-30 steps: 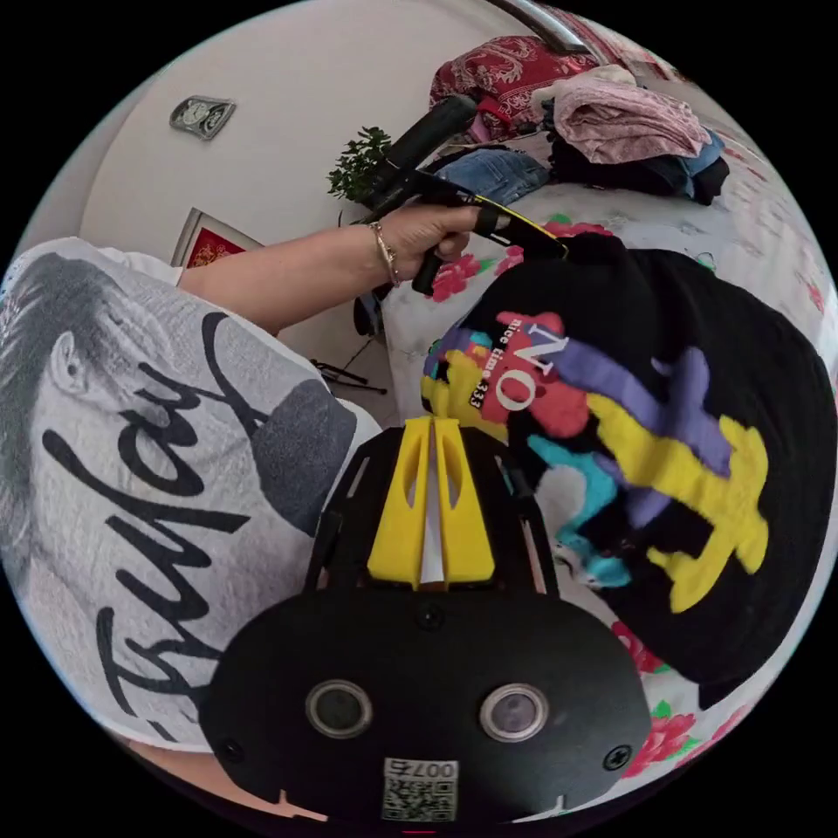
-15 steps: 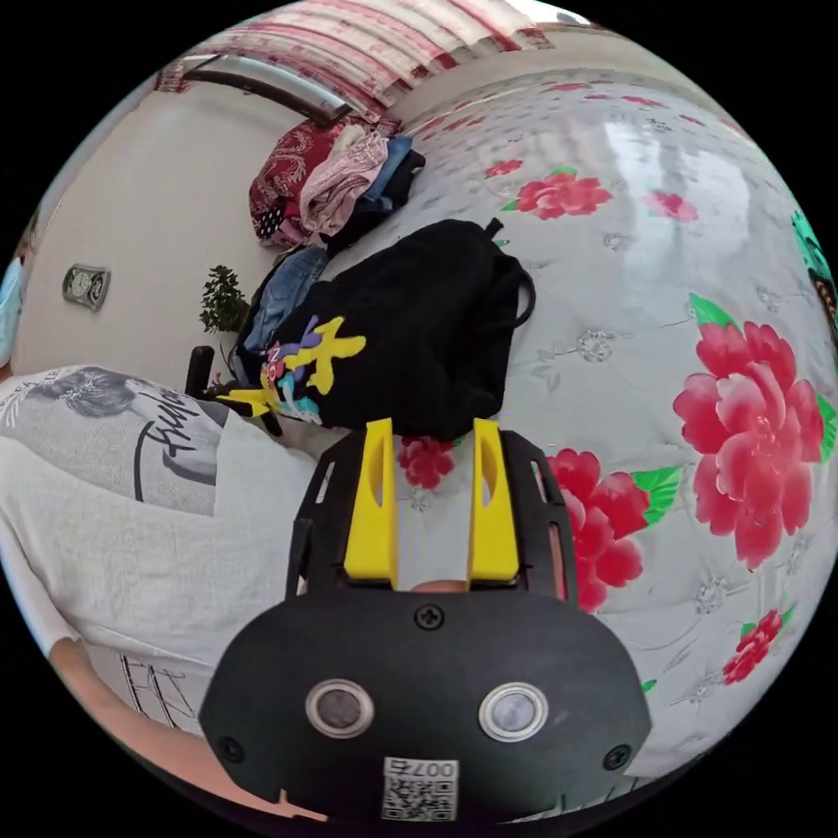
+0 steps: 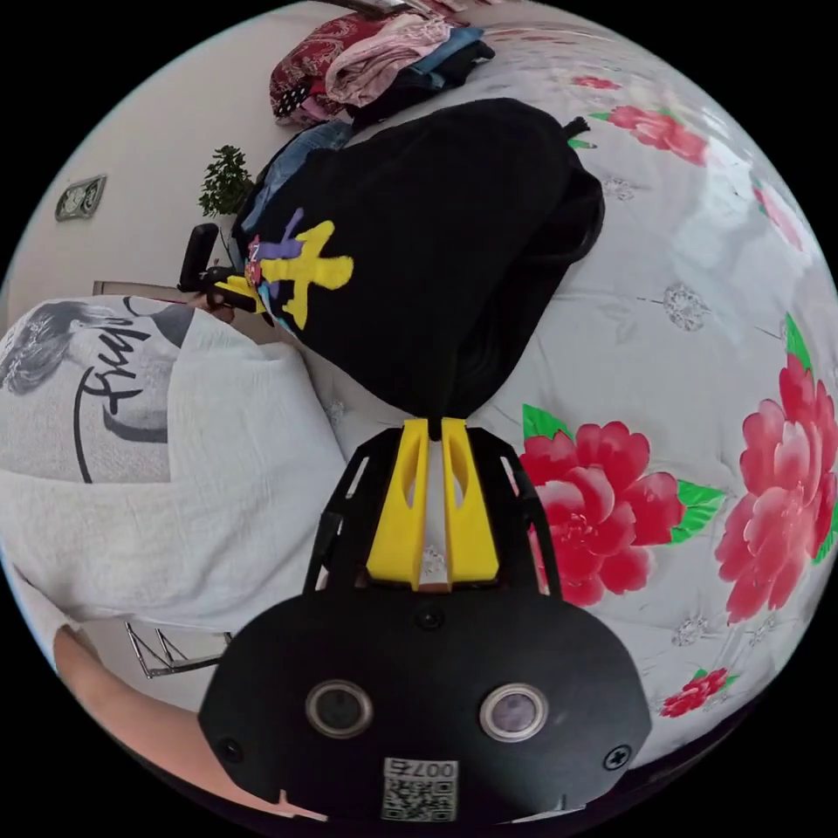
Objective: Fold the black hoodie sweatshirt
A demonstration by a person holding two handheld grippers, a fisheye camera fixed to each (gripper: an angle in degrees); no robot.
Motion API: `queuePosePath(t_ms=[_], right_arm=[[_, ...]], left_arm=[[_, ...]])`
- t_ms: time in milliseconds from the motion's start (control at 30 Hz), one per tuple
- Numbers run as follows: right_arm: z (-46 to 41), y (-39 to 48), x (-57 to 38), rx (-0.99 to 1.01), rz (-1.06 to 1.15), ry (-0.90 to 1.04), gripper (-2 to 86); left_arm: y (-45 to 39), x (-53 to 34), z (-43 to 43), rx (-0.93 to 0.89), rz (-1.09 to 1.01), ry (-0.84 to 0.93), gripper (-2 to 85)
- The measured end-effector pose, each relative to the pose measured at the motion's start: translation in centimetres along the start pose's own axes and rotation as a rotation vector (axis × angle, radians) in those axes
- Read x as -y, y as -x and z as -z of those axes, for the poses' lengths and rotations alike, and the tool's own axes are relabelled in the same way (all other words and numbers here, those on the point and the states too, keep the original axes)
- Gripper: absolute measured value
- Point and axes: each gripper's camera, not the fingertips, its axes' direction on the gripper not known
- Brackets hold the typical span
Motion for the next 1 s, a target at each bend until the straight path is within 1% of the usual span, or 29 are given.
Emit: queuePosePath(t_ms=[100,167,200,300,367,400,467,500,567,633,667,700,733,767,800,833,867,900,933,1000], right_arm=[[3.5,0.0,-1.8,-0.016,-0.029,-0.088,4.2],[7.8,0.0,-2.6,-0.055,-0.04,-0.207,5.9],[8.7,0.2,-2.5,-0.075,-0.032,-0.232,6.4],[10.9,2.1,1.5,-0.166,0.08,-0.292,8.8],[10.5,4.3,6.9,-0.186,0.213,-0.302,9.8],[10.3,4.7,8.3,-0.197,0.24,-0.3,10.0],[8.7,5.8,13.7,-0.277,0.34,-0.243,10.5],[8.3,5.8,14.9,-0.302,0.357,-0.218,10.5],[6.8,5.0,18.9,-0.372,0.411,-0.104,10.0],[5.9,3.8,20.9,-0.378,0.438,-0.024,9.0],[4.9,2.8,21.9,-0.362,0.448,0.056,7.7],[4.2,2.2,22.4,-0.341,0.452,0.119,6.8],[2.9,1.2,23.0,-0.302,0.445,0.262,5.1],[2.8,0.7,23.1,-0.301,0.458,0.307,3.5],[3.4,0.6,23.0,-0.299,0.468,0.289,3.0],[5.3,0.0,22.8,-0.288,0.439,0.23,2.0],[7.4,-1.0,22.4,-0.27,0.397,0.149,1.6],[8.3,-1.7,22.1,-0.264,0.368,0.114,1.3],[9.0,-3.4,21.6,-0.246,0.308,0.087,1.2],[7.7,-5.6,21.5,-0.249,0.229,0.096,1.3]], left_arm=[[0.0,-1.5,3.5,0.059,0.047,-0.003,8.9],[0.3,-1.8,5.9,0.084,0.082,-0.066,9.3],[0.5,-1.3,7.3,0.09,0.092,-0.113,10.0],[1.2,2.6,9.2,0.051,0.07,-0.189,12.1],[1.5,6.2,9.4,0.06,0.037,-0.183,13.4],[1.5,8.5,9.8,0.091,0.01,-0.18,13.7],[1.0,11.5,11.1,0.151,-0.045,-0.201,13.8],[0.4,13.1,12.1,0.197,-0.108,-0.203,13.5],[-1.0,15.2,13.0,0.283,-0.258,-0.188,13.0],[-2.0,17.8,12.1,0.389,-0.439,-0.081,12.0],[-1.8,18.5,11.4,0.401,-0.465,-0.034,11.5],[-0.8,20.0,9.7,0.4,-0.49,0.085,10.4],[0.7,21.3,7.9,0.39,-0.477,0.221,5.6],[1.4,21.8,7.3,0.399,-0.463,0.274,3.2],[2.5,22.3,7.1,0.358,-0.477,0.325,2.0],[3.8,23.0,8.2,0.289,-0.43,0.311,1.1],[4.6,23.3,9.0,0.259,-0.397,0.282,0.8],[6.3,23.8,10.5,0.217,-0.331,0.193,0.3],[8.1,24.4,11.0,0.172,-0.254,0.127,-0.2],[10.1,25.5,9.5,0.138,-0.157,0.119,-0.3]])
